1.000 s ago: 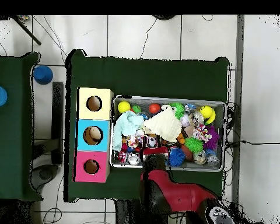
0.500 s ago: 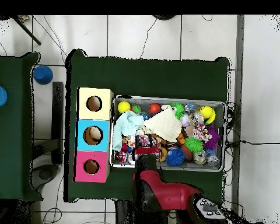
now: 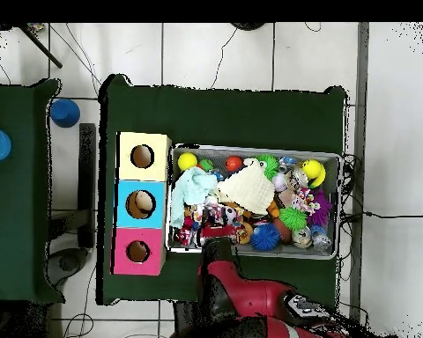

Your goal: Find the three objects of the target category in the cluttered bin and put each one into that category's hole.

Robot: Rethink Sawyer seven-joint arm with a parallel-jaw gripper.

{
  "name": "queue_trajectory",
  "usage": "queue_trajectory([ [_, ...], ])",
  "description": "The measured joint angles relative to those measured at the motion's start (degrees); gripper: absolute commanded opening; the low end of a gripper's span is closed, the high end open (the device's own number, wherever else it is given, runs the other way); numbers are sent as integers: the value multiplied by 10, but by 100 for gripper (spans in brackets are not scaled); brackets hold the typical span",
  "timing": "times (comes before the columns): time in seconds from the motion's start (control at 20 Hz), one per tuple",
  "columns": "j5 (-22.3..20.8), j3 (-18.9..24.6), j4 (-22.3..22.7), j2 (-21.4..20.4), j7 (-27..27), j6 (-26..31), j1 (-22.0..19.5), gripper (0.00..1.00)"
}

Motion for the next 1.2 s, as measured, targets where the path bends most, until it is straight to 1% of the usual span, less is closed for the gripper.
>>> queue_trajectory([
  [0.1, 2, -2, 0, 7, 0, -3, 2, 100],
  [0.15, 6, -6, -1, 20, 0, -12, 5, 100],
  [0.3, 10, -7, -2, 30, 0, -21, 8, 100],
  [0.35, 16, -10, -5, 43, 0, -32, 11, 100],
  [0.5, 22, -13, -8, 56, 0, -44, 14, 100],
  [0.55, 27, -16, -12, 69, 0, -58, 17, 100],
  [0.95, 31, -20, -29, 94, 0, -92, 26, 100],
  [1.0, 31, -20, -34, 99, 0, -93, 28, 0],
  [1.2, 31, -20, -35, 101, 0, -93, 29, 0],
])
